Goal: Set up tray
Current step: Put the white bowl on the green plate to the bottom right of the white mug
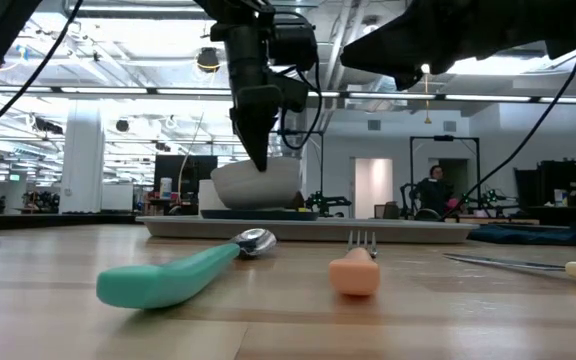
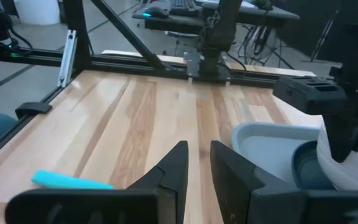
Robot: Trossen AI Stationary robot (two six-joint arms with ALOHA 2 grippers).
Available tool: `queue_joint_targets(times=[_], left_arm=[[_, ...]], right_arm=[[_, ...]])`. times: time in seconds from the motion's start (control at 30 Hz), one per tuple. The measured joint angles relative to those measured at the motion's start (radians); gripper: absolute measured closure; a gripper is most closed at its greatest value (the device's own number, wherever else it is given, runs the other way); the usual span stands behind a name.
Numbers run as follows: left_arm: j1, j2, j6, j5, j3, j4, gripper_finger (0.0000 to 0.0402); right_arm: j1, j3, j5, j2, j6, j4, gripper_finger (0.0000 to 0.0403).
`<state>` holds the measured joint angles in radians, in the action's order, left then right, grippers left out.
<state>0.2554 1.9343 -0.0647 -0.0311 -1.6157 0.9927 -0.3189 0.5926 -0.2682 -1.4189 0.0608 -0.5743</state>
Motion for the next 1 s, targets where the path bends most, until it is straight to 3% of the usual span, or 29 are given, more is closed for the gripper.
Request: queue_joint_targets(times=[1.0], left_arm=[[0.007, -0.002, 0.018, -0.033, 0.051, -0.058, 0.0401]], right_arm=[[0.0, 0.0, -0.003, 0.0, 0.0, -0.001, 0.0341]])
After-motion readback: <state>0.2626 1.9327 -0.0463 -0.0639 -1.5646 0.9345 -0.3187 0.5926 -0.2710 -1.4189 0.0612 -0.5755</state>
